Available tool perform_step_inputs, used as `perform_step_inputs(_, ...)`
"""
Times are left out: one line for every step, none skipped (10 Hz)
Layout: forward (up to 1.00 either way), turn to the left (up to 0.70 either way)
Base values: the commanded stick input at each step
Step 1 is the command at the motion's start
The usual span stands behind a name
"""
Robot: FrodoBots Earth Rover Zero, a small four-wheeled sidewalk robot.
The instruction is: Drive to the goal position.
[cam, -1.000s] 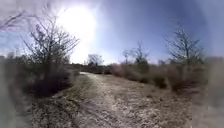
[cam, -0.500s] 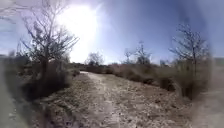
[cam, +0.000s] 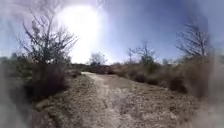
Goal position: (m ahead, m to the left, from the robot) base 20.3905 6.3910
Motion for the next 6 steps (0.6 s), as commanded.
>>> perform_step_inputs(0.7, 0.04)
perform_step_inputs(0.7, 0.03)
perform_step_inputs(0.7, 0.03)
perform_step_inputs(0.7, 0.03)
perform_step_inputs(0.7, 0.03)
perform_step_inputs(0.7, 0.04)
